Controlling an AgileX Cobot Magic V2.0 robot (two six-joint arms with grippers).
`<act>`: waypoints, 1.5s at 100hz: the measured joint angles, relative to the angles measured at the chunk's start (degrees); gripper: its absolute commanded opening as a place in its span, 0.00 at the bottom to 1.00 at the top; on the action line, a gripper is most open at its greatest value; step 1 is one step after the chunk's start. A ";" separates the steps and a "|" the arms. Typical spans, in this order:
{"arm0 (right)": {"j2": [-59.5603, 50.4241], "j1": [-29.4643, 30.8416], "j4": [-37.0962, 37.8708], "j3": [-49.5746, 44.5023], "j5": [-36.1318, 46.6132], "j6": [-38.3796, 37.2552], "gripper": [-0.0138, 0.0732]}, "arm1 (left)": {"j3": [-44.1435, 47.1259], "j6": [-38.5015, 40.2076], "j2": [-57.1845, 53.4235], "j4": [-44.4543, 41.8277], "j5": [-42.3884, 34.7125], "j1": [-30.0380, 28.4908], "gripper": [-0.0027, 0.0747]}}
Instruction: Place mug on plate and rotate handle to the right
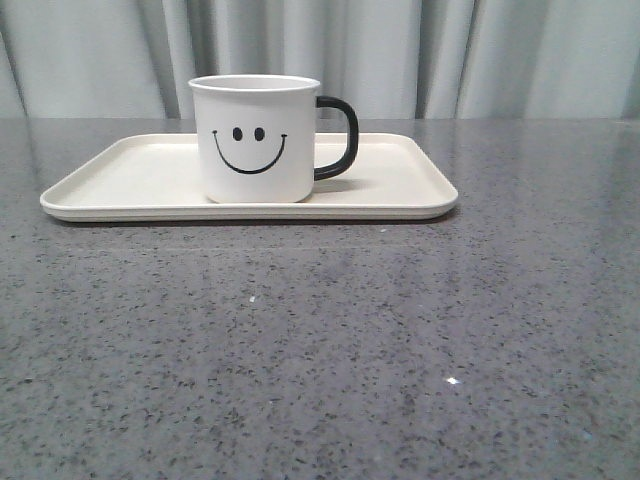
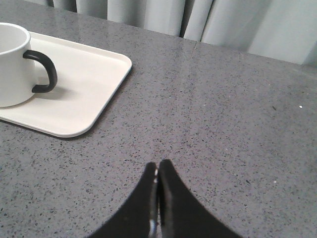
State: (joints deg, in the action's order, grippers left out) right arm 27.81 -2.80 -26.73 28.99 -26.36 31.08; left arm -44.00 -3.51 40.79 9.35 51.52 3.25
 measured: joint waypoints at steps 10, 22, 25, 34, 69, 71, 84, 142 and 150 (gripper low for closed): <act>0.00 0.00 -0.13 0.00 0.00 0.00 0.08 | 0.00 0.00 0.00 0.00 0.00 0.00 0.01; 0.00 0.00 -0.13 0.00 0.00 0.00 0.08 | 0.00 0.00 0.00 0.00 0.00 0.00 0.01; 0.00 0.00 -0.13 0.00 0.00 0.00 0.08 | 0.00 0.00 0.00 0.00 0.00 0.00 0.01; 0.00 0.00 -0.13 0.00 -0.05 0.00 0.08 | 0.00 0.00 0.00 0.00 0.00 0.00 0.01; 0.00 0.00 -0.13 0.00 -0.05 0.00 0.08 | 3.74 0.00 -2.70 0.09 -2.99 0.00 0.01; 0.00 0.00 -0.13 0.00 -0.05 0.00 0.08 | 4.58 0.00 -3.17 0.09 -4.09 0.00 0.01; 0.00 0.00 -0.13 0.00 -0.05 0.00 0.08 | 11.99 0.00 -9.06 0.09 -15.53 0.00 0.01; 0.00 0.00 -0.13 0.00 -0.05 0.00 0.08 | 43.22 0.00 -36.80 -5.51 -43.74 0.00 0.01; 0.00 0.00 -0.13 0.00 -0.05 0.00 0.08 | 44.00 0.00 -38.58 -5.62 -43.59 0.00 0.01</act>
State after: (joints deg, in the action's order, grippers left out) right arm 27.81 -2.80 -26.85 28.99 -26.41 31.08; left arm 0.00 -3.51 2.21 3.74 7.93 3.25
